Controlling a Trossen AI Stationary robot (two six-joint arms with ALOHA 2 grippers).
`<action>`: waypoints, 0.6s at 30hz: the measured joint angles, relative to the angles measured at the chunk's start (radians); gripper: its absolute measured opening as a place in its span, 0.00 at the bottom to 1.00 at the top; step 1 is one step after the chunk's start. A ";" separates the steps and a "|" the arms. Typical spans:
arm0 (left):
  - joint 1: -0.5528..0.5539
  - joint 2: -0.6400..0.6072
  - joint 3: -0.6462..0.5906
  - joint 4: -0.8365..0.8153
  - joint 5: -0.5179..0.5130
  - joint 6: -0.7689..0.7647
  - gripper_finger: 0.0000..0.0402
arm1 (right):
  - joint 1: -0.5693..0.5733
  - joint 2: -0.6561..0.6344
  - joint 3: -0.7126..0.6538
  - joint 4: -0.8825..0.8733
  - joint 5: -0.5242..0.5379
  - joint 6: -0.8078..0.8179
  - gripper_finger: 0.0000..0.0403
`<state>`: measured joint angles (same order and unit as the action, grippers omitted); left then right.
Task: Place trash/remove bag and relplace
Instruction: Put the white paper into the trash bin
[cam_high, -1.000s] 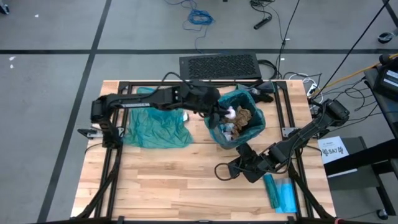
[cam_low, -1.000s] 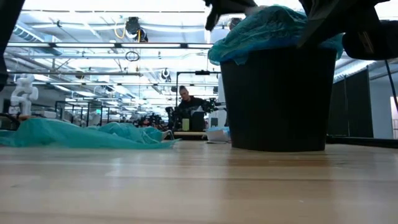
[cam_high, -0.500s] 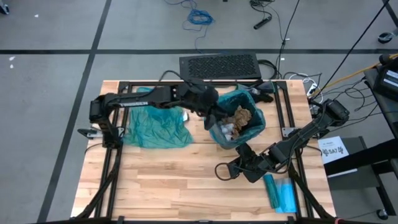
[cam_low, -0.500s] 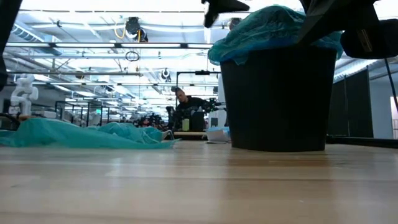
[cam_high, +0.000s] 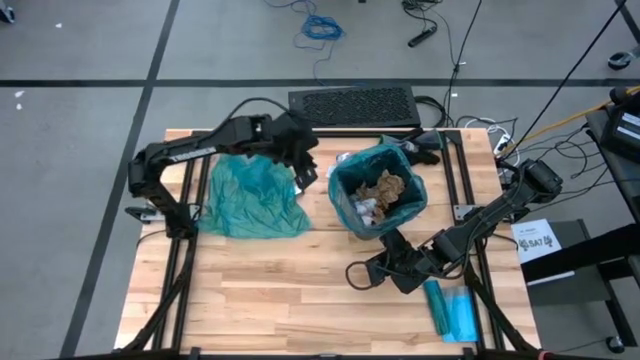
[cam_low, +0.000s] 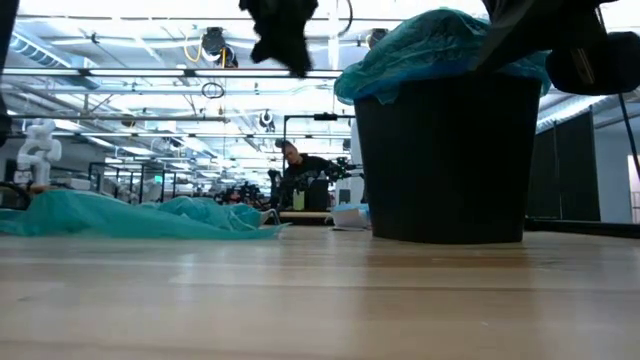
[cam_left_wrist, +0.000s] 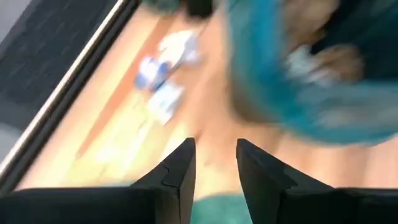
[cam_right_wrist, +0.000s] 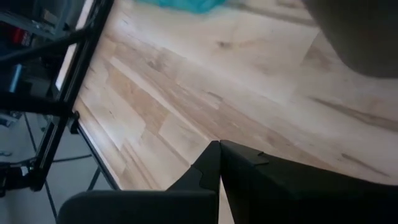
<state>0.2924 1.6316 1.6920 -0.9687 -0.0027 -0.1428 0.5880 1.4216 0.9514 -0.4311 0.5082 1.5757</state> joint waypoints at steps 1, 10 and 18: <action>0.004 0.010 0.000 -0.028 -0.024 0.013 0.28 | 0.000 0.000 0.000 -0.002 0.013 0.001 0.00; 0.031 0.143 0.000 -0.163 -0.122 0.066 0.28 | -0.015 0.000 0.000 0.001 0.037 0.001 0.00; 0.042 0.297 -0.002 -0.195 -0.001 0.156 0.28 | -0.015 0.000 0.000 0.011 0.037 0.009 0.00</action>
<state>0.3344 1.9281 1.6905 -1.1633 -0.0040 0.0128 0.5732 1.4220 0.9514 -0.4204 0.5450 1.5849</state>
